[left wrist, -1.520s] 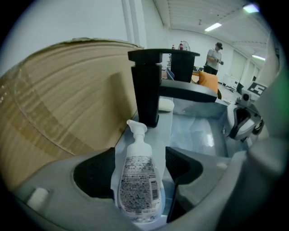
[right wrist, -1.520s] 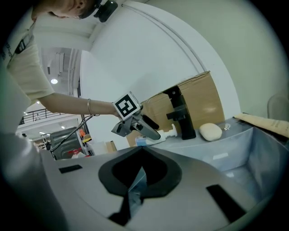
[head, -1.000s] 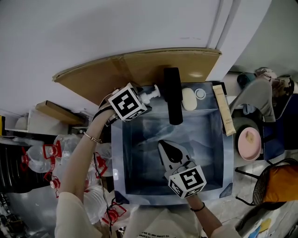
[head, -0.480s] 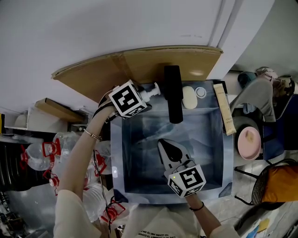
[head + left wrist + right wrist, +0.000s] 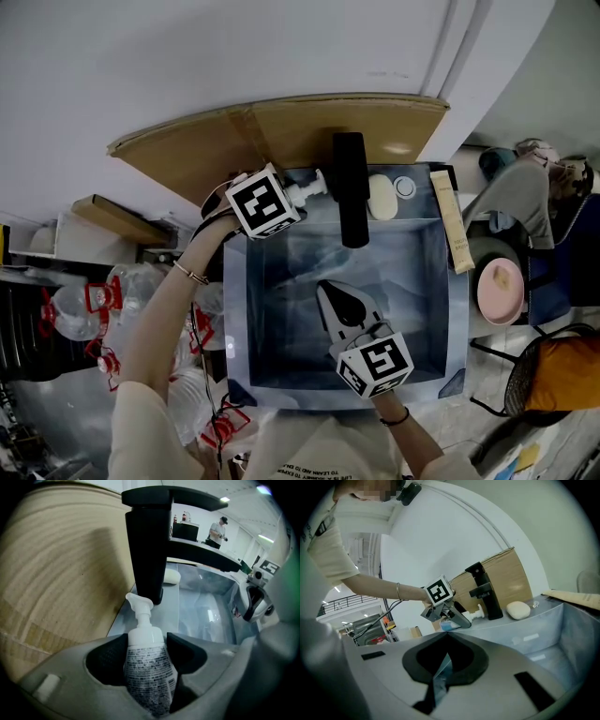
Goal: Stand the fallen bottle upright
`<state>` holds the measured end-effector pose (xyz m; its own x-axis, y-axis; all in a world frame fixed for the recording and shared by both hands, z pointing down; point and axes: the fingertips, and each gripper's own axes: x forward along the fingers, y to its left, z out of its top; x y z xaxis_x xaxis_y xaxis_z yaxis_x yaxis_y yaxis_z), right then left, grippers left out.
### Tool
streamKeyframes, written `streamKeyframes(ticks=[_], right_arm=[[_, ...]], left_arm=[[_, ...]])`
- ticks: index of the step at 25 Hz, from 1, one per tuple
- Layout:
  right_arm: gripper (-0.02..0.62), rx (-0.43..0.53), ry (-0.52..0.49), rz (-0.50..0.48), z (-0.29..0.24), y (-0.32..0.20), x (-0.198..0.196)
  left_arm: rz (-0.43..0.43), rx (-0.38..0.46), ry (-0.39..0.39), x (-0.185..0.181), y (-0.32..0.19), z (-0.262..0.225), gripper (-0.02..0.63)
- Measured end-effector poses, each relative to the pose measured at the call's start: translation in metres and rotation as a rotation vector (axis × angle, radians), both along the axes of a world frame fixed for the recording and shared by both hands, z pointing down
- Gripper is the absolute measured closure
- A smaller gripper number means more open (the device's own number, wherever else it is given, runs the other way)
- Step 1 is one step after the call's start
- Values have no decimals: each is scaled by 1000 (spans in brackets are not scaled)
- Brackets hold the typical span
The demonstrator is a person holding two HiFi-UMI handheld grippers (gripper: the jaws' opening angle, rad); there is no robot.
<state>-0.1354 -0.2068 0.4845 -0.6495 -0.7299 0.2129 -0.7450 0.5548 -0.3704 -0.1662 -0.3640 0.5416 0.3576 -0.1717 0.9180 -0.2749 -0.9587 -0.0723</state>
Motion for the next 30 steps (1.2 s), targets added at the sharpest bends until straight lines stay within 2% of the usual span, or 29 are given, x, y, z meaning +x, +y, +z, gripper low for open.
streamKeyframes(ticks=[10,20,23,30], right_arm=[[592,26,-2,-22,-9,5,-1],[592,59,2,-47,-28,10,3],[591,71,5,-61,-32,12,5],[592,90,9,-95,-39,17,8]], left_arm=[[-30,141,10,-3,-4,-10,342],[-184,257,199,0,-9,-48,345],[-258,283,258,-3,-9,-58,345],[-368,405,372,-8,-13,-89,347]])
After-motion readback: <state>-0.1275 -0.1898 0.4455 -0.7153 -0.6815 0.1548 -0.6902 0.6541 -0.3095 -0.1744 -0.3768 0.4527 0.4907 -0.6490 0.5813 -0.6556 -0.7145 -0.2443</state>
